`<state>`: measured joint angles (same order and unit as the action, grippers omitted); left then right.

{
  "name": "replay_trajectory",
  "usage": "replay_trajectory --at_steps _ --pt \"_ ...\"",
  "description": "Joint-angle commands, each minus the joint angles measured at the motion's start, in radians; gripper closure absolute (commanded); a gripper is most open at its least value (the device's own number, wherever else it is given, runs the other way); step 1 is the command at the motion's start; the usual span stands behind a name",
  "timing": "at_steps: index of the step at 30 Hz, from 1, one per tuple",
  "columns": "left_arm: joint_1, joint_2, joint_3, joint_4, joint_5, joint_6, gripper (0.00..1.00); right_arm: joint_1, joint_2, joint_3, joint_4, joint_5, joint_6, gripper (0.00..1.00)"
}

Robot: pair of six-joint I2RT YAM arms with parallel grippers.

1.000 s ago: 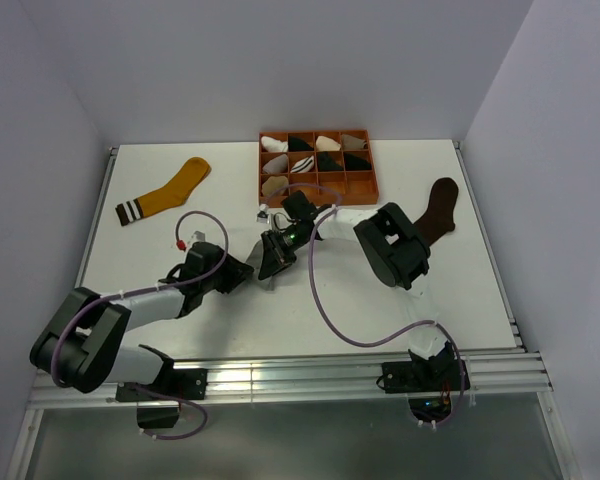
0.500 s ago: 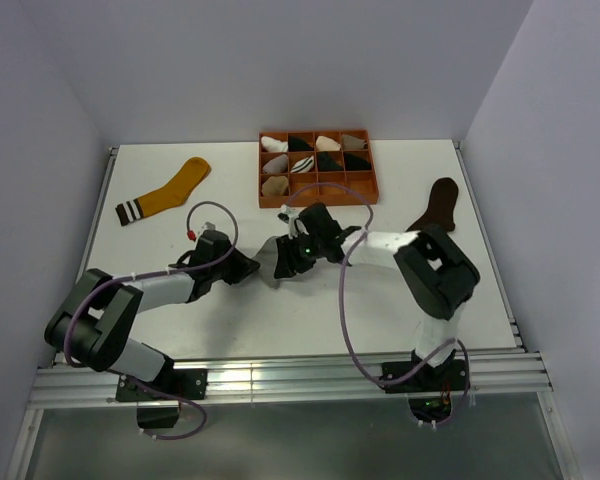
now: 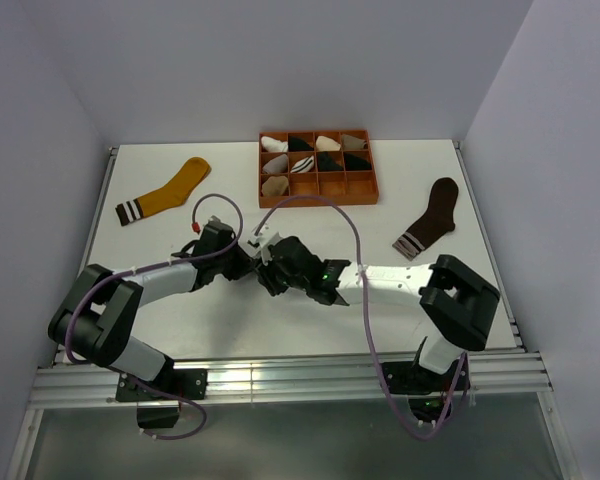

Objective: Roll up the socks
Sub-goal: Roll the sock at the center of the board.

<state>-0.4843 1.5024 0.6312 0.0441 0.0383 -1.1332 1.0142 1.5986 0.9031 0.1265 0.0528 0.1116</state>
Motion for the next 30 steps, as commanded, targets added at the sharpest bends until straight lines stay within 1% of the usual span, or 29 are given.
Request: replay_trajectory --at_steps 1,6,12,20,27,30 --pt "0.004 0.044 -0.013 -0.162 -0.069 0.070 0.87 0.026 0.059 0.063 0.028 0.081 -0.035 0.57" --pt "0.003 0.038 -0.011 -0.161 -0.060 0.075 0.87 0.027 0.127 0.080 0.044 0.176 -0.043 0.57" --pt "0.003 0.036 -0.007 -0.164 -0.051 0.084 0.87 0.027 0.178 0.102 0.038 0.228 -0.070 0.55" --pt "0.000 0.044 -0.002 -0.159 -0.048 0.090 0.87 0.027 0.192 0.100 0.055 0.236 -0.101 0.49" --pt "-0.007 0.044 0.009 -0.161 -0.048 0.101 0.87 0.027 0.279 0.137 0.024 0.191 -0.132 0.46" --pt "-0.008 0.047 0.012 -0.155 -0.023 0.108 0.87 0.027 0.320 0.149 0.006 0.193 -0.128 0.45"
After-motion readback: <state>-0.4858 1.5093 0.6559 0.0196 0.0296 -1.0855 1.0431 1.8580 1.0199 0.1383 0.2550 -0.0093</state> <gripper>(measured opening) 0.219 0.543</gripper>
